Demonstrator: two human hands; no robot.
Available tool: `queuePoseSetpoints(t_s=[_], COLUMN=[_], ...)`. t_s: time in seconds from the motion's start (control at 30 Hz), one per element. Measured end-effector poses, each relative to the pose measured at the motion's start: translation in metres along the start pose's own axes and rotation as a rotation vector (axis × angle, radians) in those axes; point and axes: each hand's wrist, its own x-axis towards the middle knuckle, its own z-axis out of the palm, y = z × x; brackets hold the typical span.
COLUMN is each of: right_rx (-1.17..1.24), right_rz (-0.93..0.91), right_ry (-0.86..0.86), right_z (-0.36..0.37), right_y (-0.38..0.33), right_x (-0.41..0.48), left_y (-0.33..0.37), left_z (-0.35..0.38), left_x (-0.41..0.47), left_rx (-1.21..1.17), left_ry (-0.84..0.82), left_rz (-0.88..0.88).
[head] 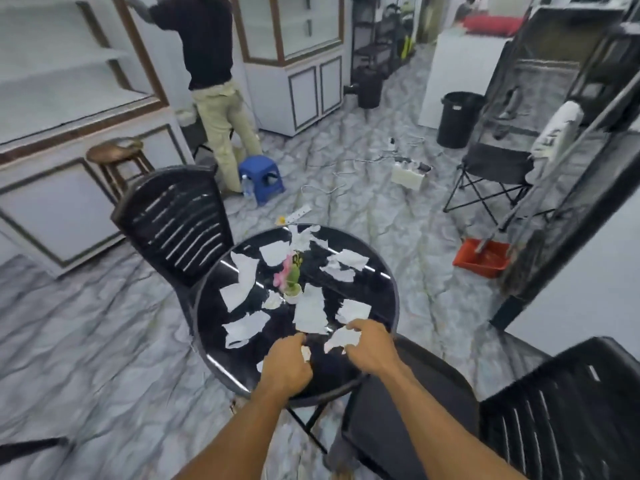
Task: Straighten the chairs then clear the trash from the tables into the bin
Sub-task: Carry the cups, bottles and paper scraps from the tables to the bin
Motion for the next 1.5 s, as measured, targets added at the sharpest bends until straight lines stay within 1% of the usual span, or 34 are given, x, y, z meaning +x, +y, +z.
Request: queuePoseSetpoints(t_s=[0.13,0.27,0.33,0.4,0.47,0.53,0.6,0.63,0.7,0.77,0.83,0.87,0.93,0.97,1.03,1.13,1.17,1.2,1.27,1.3,1.37,1.4,1.47,1.5], right_rx=[-0.103,-0.237,-0.310,-0.231,-0.153,-0.096,-0.086,-0.113,-0.204,-0.338,-0.423,-0.451,-0.448,-0.411,-0.346,-0.296,-0.279,-0.263,-0.270,-0.315,-0.455,-0.483,-0.471,-0.440], right_rz=[0.015,0.055,-0.013,-0.023,-0.042,-0.124,-0.200,-0.223,-0.192,-0.163,-0.173,-0.187,-0.163,-0.128,-0.077,-0.154,-0.176,-0.188,-0.188,-0.192,-0.203,-0.197,-0.158,-0.136], right_ry=[-0.080,-0.138,-0.153,-0.122,-0.079,-0.024,-0.045,-0.081,-0.189,-0.267,-0.304,-0.303,-0.273,-0.241,-0.187,-0.134,-0.133,-0.139,-0.149,-0.127,-0.068,-0.036,-0.026,-0.052], right_z=[0.021,0.047,0.059,0.064,0.064,0.067,0.070,0.072,0.077,0.083,0.088,0.091,0.098,0.100,0.106,0.124,0.133,0.141,0.158,0.165,0.173,0.175,0.179,0.179], right_y=[0.014,0.030,0.036,0.034,0.024,0.010,-0.009,-0.017,-0.028,-0.030,-0.029,-0.026,-0.023,-0.023,-0.027,-0.044,-0.052,-0.060,-0.073,-0.078,-0.085,-0.085,-0.082,-0.079], right_x=[0.070,0.109,0.119,0.125,0.133,0.140,0.147,0.151,0.157,0.161,0.159,0.157,0.155,0.153,0.152,0.154,0.155,0.156,0.157,0.156,0.155,0.154,0.154,0.155], left_y=[-0.045,-0.073,-0.079,-0.079,-0.077,-0.075,-0.075,-0.078,-0.085,-0.091,-0.095,-0.098,-0.105,-0.109,-0.117,-0.137,-0.146,-0.157,-0.180,-0.190,-0.201,-0.204,-0.204,-0.203], left_z=[0.024,0.049,0.054,0.048,0.034,0.017,0.001,-0.006,-0.012,-0.012,-0.005,-0.001,0.005,0.004,-0.003,-0.022,-0.028,-0.030,-0.028,-0.026,-0.021,-0.018,-0.017,-0.020], left_x=[0.041,0.062,0.068,0.076,0.089,0.101,0.118,0.130,0.154,0.175,0.187,0.189,0.190,0.189,0.185,0.169,0.161,0.155,0.147,0.145,0.147,0.149,0.152,0.153], left_rx=[0.119,0.170,0.180,0.128,0.060,0.009,-0.002,-0.002,0.023,0.090,0.174,0.198,0.186,0.164,0.107,0.081,0.119,0.170,0.255,0.250,0.157,0.133,0.099,0.064], left_ry=[-0.055,-0.063,-0.057,-0.020,0.082,0.193,0.237,0.228,0.174,0.081,-0.039,-0.079,-0.072,-0.042,0.013,0.150,0.148,0.113,-0.012,-0.034,-0.015,-0.010,0.008,0.033], left_rz=[-0.121,-0.141,-0.149,-0.170,-0.151,-0.122,-0.124,-0.126,-0.125,-0.137,-0.125,-0.097,-0.003,0.021,0.015,0.031,0.028,0.019,-0.007,0.008,0.073,0.107,0.142,0.136])
